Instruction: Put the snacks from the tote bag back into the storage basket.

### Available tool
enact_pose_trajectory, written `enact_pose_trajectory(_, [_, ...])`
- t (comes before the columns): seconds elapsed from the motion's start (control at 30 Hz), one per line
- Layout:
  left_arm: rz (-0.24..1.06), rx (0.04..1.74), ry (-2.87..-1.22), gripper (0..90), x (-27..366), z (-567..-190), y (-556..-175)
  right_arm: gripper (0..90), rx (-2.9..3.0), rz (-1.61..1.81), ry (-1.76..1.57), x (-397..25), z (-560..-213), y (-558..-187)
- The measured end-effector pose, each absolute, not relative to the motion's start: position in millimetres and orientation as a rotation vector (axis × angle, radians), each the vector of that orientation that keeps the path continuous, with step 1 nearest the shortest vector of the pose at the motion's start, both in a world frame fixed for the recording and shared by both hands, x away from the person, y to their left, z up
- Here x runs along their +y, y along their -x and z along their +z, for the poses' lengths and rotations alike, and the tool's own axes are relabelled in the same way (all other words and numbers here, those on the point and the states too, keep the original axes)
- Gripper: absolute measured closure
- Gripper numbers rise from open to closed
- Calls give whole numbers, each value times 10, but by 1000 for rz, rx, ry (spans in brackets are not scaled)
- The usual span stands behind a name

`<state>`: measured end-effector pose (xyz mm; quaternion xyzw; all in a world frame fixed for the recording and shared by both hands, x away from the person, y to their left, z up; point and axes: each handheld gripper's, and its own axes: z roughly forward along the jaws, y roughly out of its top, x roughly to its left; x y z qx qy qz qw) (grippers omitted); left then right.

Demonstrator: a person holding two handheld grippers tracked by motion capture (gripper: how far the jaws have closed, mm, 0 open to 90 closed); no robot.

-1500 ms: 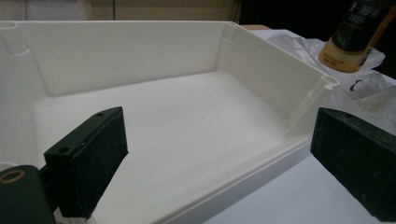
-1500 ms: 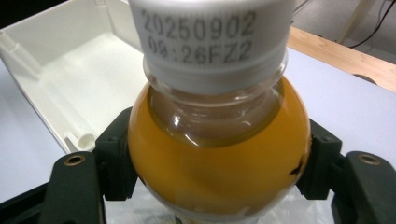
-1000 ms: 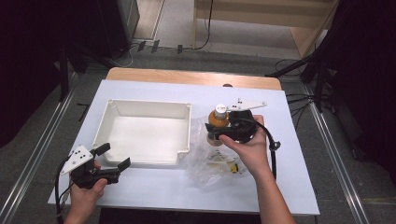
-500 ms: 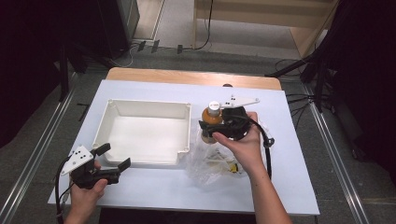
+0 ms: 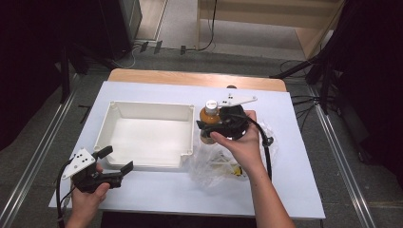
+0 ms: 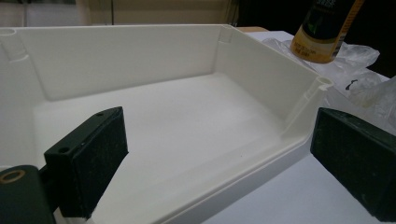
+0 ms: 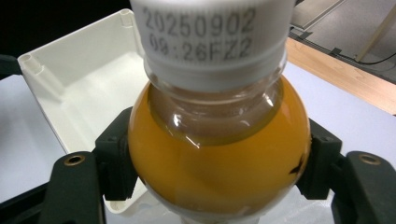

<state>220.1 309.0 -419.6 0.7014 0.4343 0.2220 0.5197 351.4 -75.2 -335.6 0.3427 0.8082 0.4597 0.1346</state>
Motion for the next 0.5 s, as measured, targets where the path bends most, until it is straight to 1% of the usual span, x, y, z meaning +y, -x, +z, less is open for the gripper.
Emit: enact_pose_trajectory(0.5, [533, 1041, -1677, 43, 3106, -4193, -2198, 307, 2360, 1338, -954, -537, -3271, -3566])
